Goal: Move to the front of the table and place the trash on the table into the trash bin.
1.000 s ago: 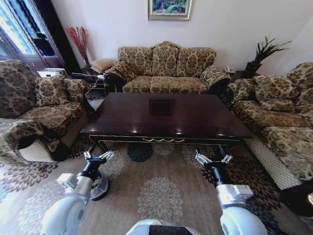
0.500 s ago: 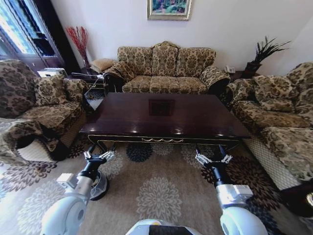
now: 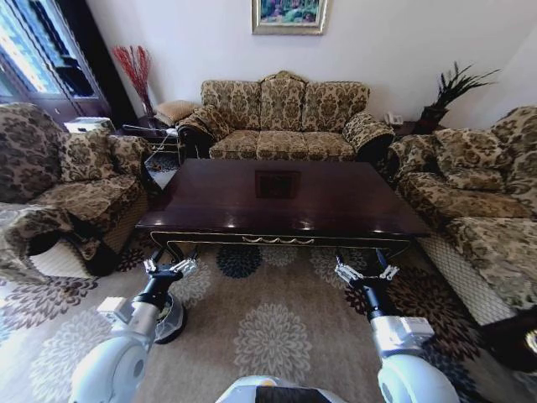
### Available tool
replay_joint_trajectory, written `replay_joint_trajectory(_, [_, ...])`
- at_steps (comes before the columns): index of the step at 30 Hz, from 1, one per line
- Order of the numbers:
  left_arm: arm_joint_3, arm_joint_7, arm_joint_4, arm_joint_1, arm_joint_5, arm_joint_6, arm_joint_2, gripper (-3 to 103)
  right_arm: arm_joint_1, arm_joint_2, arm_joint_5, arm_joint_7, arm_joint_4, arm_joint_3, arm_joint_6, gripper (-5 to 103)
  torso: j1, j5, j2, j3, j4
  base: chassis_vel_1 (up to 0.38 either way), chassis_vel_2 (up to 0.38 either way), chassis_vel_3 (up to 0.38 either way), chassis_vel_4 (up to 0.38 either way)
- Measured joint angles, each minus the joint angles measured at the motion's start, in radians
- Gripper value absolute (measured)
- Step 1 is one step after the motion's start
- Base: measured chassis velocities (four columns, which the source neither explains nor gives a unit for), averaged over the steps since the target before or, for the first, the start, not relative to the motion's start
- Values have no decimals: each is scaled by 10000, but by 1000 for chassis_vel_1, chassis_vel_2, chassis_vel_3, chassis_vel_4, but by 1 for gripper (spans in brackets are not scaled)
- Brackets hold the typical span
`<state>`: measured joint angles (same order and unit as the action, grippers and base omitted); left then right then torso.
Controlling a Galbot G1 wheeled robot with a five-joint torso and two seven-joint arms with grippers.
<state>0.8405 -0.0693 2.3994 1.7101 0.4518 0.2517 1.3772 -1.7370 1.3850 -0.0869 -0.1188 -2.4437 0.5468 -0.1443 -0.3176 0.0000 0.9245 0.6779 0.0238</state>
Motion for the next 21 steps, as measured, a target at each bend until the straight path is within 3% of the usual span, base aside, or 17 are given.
replay_joint_trajectory(21, [0, 0, 0, 0, 0, 0, 0, 100, 0, 1, 0, 0, 0, 0, 0, 100, 0, 0, 0, 0, 0, 0, 0, 0, 0])
